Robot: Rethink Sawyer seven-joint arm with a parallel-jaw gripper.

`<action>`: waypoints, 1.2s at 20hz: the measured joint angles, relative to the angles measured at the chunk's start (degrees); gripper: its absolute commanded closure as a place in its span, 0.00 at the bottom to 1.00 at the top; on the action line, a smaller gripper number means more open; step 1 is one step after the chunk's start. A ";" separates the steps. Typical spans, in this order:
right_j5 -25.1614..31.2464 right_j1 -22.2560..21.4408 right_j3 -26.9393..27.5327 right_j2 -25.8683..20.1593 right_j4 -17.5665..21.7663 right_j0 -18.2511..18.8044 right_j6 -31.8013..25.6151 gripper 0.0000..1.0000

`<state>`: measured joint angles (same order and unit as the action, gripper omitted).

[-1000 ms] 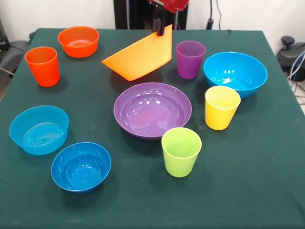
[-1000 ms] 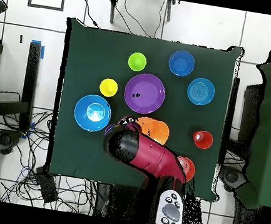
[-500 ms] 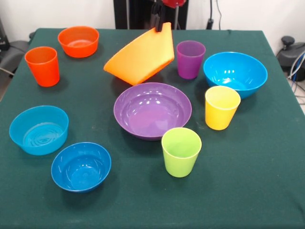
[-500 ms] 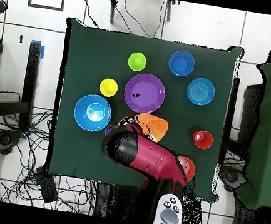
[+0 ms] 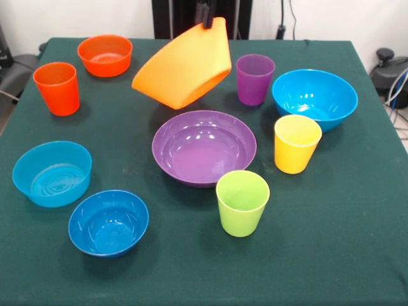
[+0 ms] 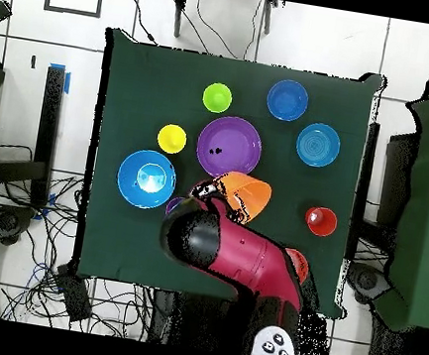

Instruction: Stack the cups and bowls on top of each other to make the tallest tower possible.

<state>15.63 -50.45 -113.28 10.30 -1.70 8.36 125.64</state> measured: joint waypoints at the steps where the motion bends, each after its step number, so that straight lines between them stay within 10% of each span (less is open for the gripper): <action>1: 0.00 -0.57 -0.04 -0.03 0.02 0.29 0.00 1.00; 9: 0.51 -5.21 -0.57 -0.89 0.07 3.36 0.00 1.00; 24: 3.47 -13.51 -6.41 -17.22 -4.59 18.51 0.00 1.00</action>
<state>19.10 -63.96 -119.70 -6.92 -6.28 26.87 125.64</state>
